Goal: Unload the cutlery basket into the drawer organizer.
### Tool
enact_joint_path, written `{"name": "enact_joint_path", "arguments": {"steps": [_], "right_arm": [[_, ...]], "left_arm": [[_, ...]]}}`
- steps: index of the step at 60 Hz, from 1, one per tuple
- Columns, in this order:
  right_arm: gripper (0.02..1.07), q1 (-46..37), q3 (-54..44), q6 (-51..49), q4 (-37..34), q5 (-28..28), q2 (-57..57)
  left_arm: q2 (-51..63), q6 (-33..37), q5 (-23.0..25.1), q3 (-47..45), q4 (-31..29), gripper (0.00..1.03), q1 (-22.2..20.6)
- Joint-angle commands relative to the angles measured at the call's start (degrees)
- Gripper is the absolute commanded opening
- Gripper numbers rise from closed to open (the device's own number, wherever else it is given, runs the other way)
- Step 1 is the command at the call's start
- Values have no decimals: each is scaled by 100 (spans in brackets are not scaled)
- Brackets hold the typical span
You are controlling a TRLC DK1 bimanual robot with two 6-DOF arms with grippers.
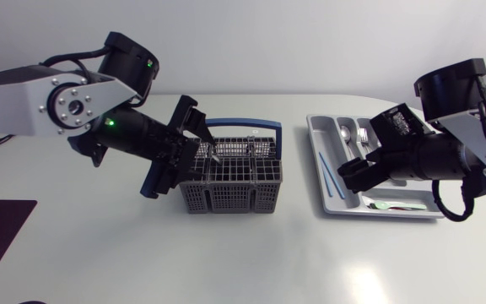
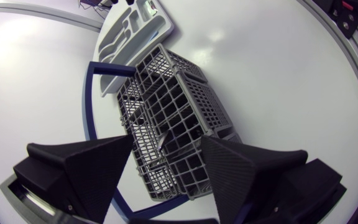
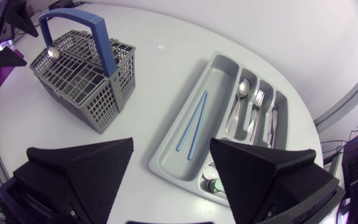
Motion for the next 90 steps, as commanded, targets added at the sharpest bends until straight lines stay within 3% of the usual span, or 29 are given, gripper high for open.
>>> {"name": "enact_joint_path", "arguments": {"steps": [1,9,22,34,49,75,90], "right_arm": [[91,89,-159,-133,127,66,-57],[91,151,-194,-160,267,101,-21],[91,212,-186,-160,347,110,-48],[91,265,-168,-169,390,119,-57],[91,291,-186,-160,417,128,-65],[91,388,-344,-142,408,216,-303],[91,397,-441,-142,373,251,-496]], "left_arm": [[325,431,-120,305,-142,86,-59],[677,563,-234,657,-247,81,-68],[1143,686,-357,1026,-282,60,-68],[1389,756,-410,1114,-282,59,-59],[1433,817,-401,1026,-247,33,-59],[1081,765,-472,147,553,31,-50],[870,650,-480,-46,693,11,-94]]}}
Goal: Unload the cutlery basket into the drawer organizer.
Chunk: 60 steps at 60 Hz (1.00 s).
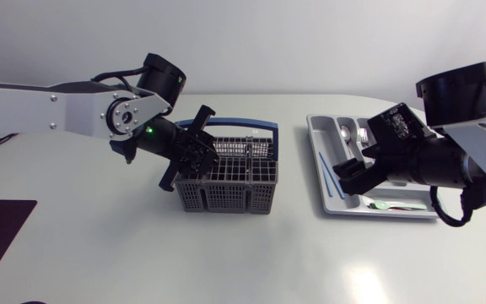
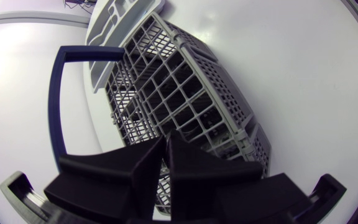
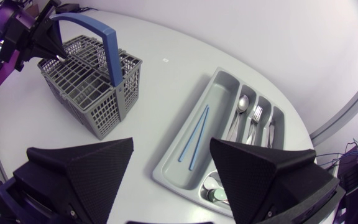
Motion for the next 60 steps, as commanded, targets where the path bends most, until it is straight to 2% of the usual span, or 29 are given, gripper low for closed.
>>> {"name": "enact_joint_path", "arguments": {"steps": [1,19,46,60], "right_arm": [[91,56,-185,-96,25,58,-111],[91,232,-220,-26,-36,181,-296],[91,671,-378,159,-133,542,-586],[91,935,-378,211,-238,744,-727]], "left_arm": [[-135,54,-39,-245,-69,11,-51],[-452,-69,-39,-421,54,10,-24],[-1102,-280,-39,-1273,1258,10,99],[-1612,-395,-39,-1370,1355,10,195]]}}
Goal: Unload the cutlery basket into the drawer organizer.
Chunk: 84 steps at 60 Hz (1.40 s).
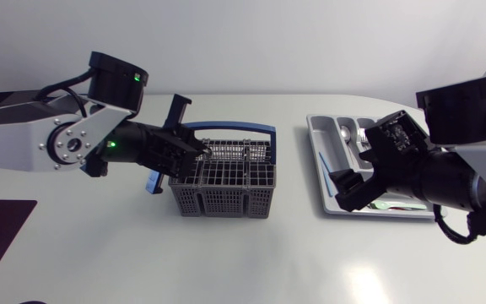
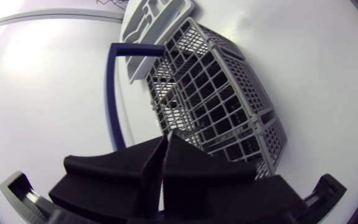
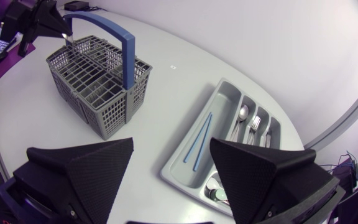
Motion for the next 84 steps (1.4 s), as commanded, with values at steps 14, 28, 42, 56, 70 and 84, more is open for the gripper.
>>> {"name": "enact_joint_path", "arguments": {"steps": [14,28,42,56,70,84], "right_arm": [[91,278,-125,201,-217,229,-284],[91,427,-125,236,-340,369,-407],[91,735,-213,245,-366,475,-688],[90,1596,-696,-124,284,923,-1251],[90,2071,-1100,-872,1286,1108,-1567],[90,2396,-1197,-1232,2130,1231,-1145]], "left_arm": [[-703,-117,-26,-138,-80,10,110],[-1151,-91,-17,-261,-238,11,163],[-1696,-91,-8,-480,-423,11,154],[-1802,-1550,36,161,-1152,10,40],[-1327,-4011,396,1216,-1943,11,-276],[-624,-6103,844,1831,-2075,11,-575]]}}
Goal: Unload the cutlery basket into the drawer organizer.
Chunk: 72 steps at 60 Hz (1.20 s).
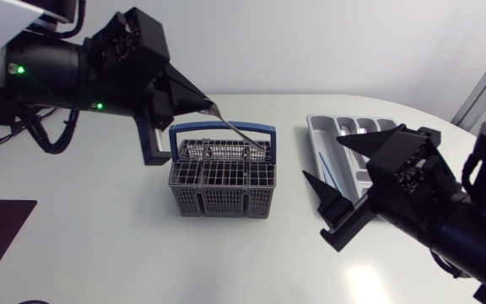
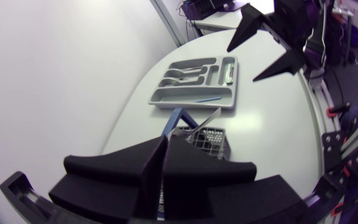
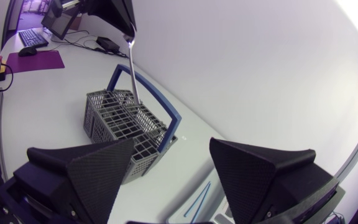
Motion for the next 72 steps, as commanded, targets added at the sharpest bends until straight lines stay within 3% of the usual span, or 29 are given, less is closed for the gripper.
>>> {"name": "enact_joint_path", "arguments": {"steps": [1,12,25,30,43,57,72], "right_arm": [[90,204,-218,-281,283,131,269],[87,617,-350,-800,1259,501,963],[80,784,-367,-1353,2129,738,1561],[79,810,-297,-1485,2234,773,1737],[64,793,-77,-1767,2489,835,2044],[61,661,178,-1793,2515,870,2282],[45,529,230,-1872,2507,878,2361]], "left_arm": [[434,-1063,209,325,-121,11,-114],[1120,-2109,622,818,-420,11,-219],[1586,-2610,885,1301,-939,10,-272],[1683,-2698,885,1407,-1018,10,-281],[1823,-2724,885,1468,-1150,10,-351],[1841,-2724,885,1424,-1185,10,-474],[1850,-2759,833,1433,-1185,10,-527]]}}
